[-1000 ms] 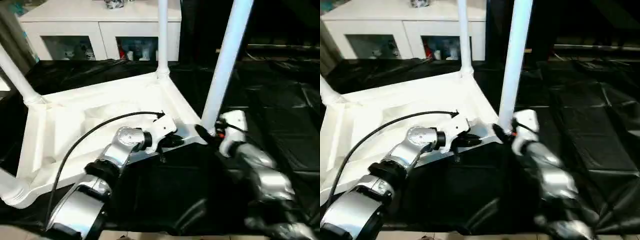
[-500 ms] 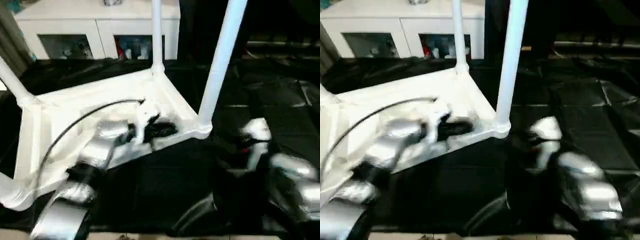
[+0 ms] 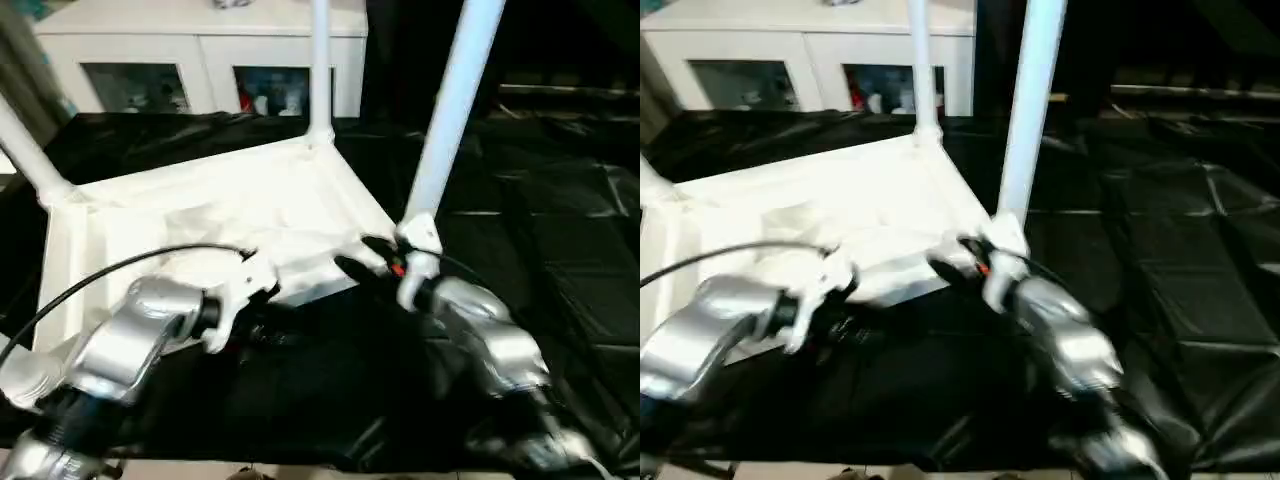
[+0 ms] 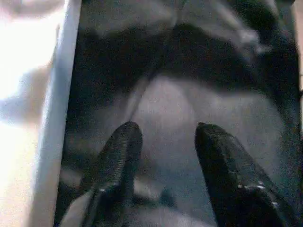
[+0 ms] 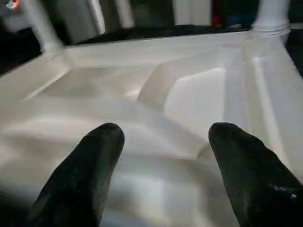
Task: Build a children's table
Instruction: Rotate table base
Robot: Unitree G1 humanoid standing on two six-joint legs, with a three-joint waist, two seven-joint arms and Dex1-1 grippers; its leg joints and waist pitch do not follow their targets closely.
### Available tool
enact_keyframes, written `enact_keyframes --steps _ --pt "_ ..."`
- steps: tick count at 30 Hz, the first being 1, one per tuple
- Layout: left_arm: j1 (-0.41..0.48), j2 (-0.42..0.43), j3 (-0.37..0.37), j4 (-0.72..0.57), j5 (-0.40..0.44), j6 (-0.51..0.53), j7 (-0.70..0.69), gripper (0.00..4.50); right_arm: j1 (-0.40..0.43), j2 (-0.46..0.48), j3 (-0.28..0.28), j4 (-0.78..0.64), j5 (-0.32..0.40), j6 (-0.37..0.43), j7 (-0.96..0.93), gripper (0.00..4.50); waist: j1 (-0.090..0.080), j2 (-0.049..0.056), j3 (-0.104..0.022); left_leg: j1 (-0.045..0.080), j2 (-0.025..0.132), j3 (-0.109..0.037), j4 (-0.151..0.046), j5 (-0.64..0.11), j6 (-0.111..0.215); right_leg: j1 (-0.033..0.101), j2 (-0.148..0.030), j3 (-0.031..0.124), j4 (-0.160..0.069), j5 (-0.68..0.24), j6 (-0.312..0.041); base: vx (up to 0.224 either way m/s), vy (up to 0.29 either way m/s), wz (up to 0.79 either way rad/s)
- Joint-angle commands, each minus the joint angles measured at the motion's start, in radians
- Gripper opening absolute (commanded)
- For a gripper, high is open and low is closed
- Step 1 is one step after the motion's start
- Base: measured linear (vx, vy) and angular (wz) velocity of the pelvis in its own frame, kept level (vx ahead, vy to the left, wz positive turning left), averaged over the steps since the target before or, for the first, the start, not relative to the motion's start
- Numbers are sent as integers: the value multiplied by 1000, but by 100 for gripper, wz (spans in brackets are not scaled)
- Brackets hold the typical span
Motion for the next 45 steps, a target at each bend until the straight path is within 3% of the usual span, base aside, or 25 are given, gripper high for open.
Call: enact_keyframes --steps 1,3,8,9,11,14,20,23,28,35,38,41,45 --pt "11 16 -3 -39 1 25 17 249 -13 5 -23 38 -1 -19 -25 333 -4 -1 -64 21 37 -16 -72 -163 10 40 -47 44 -53 -165 -234 0 0 0" --pt "49 32 7 -90 8 66 62 285 -67 42 -77 128 22 -47 -87 333 -2 -5 -65 20 36 -16 -73 -148 10 42 -44 44 -48 -138 -235 0 0 0" --pt "75 30 13 -99 45 71 115 314 -116 51 -109 233 7 -109 -164 333 -4 -7 -63 19 33 -14 -72 -161 3 42 -44 45 -51 -151 -230 0 0 0" --pt "80 31 13 -104 47 75 128 332 -127 52 -119 260 2 -127 -184 333 -5 -14 -63 21 32 -13 -71 -178 0 42 -44 45 -55 -173 -220 0 0 0" --pt "88 39 9 -106 58 74 149 332 -155 48 -153 322 -2 -170 -260 333 -4 -12 -63 22 33 -15 -72 -191 -7 39 -47 45 -56 -200 -219 0 0 0" --pt "96 48 9 -107 62 75 176 368 -202 33 -217 414 6 -217 -369 333 0 -17 -62 33 33 -10 -71 -225 -26 29 -41 46 -56 -215 -210 0 0 0" --pt "93 55 20 -97 72 57 200 414 -266 -13 -320 530 62 -273 -463 333 1 -21 -62 27 29 -13 -70 -254 -30 32 -42 45 -55 -239 -186 0 0 0" --pt "94 58 21 -98 72 54 204 421 -286 -40 -345 573 76 -296 -487 333 4 -21 -61 31 30 -11 -68 -263 -27 27 -40 46 -57 -251 -186 0 0 0" --pt "102 65 13 -98 69 44 222 436 -331 -101 -390 651 74 -347 -513 333 15 -21 -64 24 27 -10 -65 -236 -25 32 -38 43 -52 -222 -182 0 0 0" --pt "106 76 12 -83 69 0 224 436 -346 -190 -411 710 67 -396 -518 333 16 -26 -71 15 23 -9 -56 -162 5 40 -35 41 -40 -129 -201 0 0 0" --pt "117 85 22 -80 57 -38 214 436 -342 -217 -412 718 53 -407 -501 333 20 -22 -73 14 23 -8 -52 -148 20 40 -33 39 -38 -101 -215 0 0 0" --pt "144 88 58 -110 3 -85 174 436 -335 -228 -384 709 36 -404 -390 333 18 -20 -73 10 24 -9 -50 -150 26 42 -33 37 -36 -93 -223 0 0 0" --pt "189 127 102 -150 -68 -75 102 436 -312 -214 -325 672 16 -397 -237 333 1 -19 -67 8 25 -12 -53 -215 28 41 -36 37 -43 -166 -242 0 0 0"
